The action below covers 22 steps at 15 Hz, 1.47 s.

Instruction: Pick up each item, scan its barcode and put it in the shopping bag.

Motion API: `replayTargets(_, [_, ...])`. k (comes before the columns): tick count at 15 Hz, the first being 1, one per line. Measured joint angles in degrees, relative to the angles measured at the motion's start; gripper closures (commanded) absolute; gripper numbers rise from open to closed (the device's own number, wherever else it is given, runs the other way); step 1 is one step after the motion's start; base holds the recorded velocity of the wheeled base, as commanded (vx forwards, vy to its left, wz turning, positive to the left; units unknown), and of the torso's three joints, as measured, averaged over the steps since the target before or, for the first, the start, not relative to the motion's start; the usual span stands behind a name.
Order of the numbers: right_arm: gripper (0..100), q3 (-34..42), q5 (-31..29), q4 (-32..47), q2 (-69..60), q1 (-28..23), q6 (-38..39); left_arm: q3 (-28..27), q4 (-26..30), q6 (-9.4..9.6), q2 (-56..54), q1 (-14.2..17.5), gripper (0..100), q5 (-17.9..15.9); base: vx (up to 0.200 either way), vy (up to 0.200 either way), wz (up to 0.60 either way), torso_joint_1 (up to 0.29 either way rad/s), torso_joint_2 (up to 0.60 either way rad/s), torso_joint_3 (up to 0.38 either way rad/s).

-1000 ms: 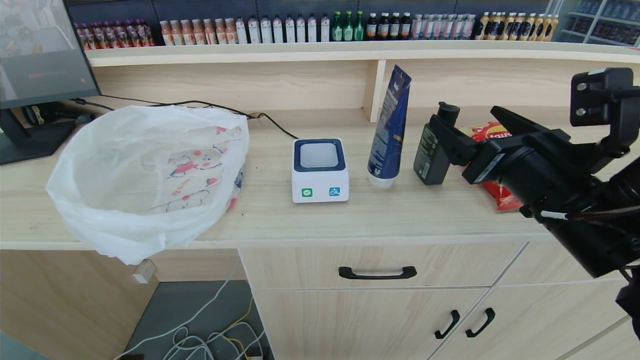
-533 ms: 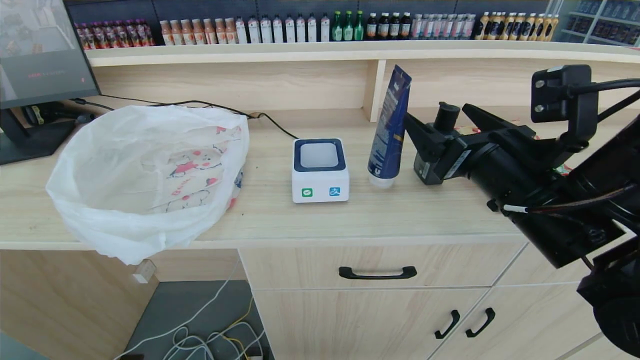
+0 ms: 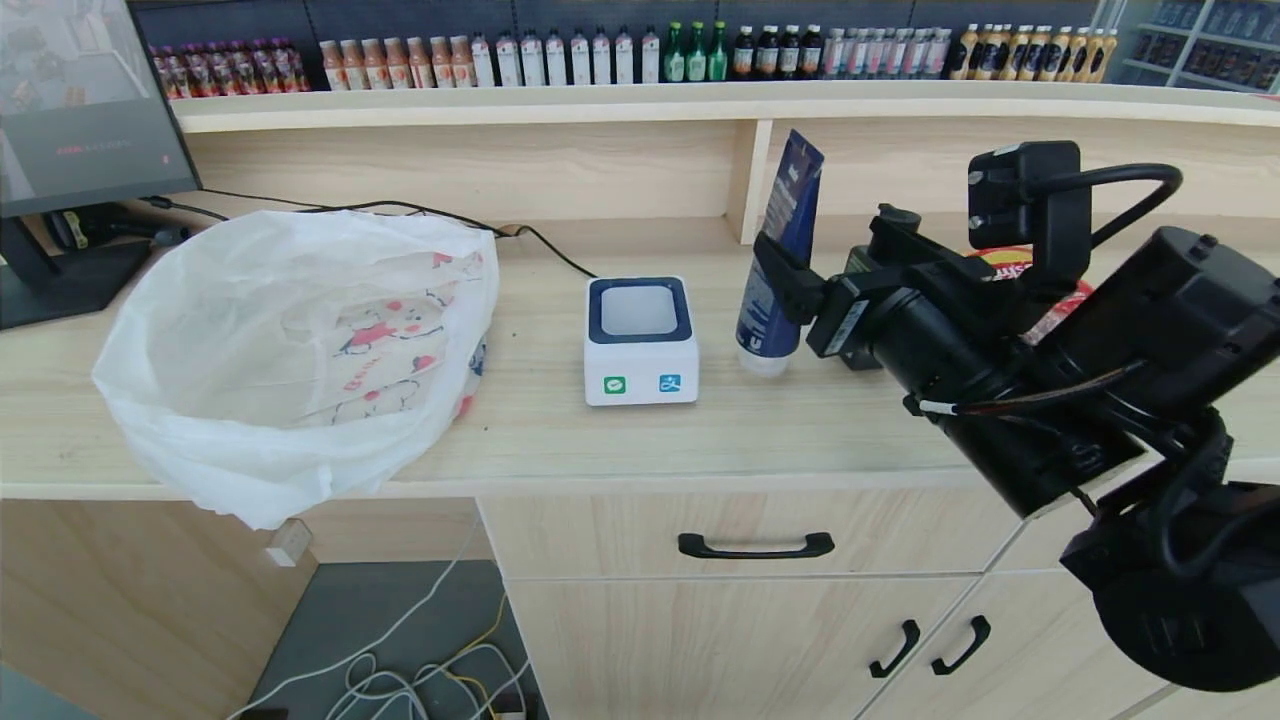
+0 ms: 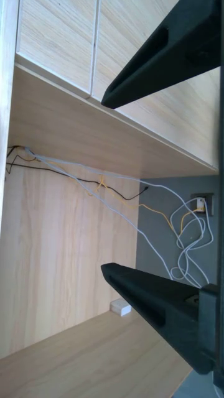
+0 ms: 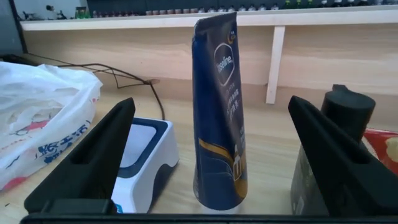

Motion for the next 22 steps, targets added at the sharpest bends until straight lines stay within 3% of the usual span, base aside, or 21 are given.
replayTargets(7, [0,-4.3,-1.1,0.4,4.8,0.4,1.8,0.0,0.0,0.00,0.0,0.0,0,0.0,0.000,0.000,0.00,0.000,0.00,0.000])
replayTargets(22, [0,-10.6,-9.7,1.7,12.1,-1.2,3.8,0.0,0.0,0.00,0.0,0.0,0,0.0,0.000,0.000,0.00,0.000,0.00,0.000])
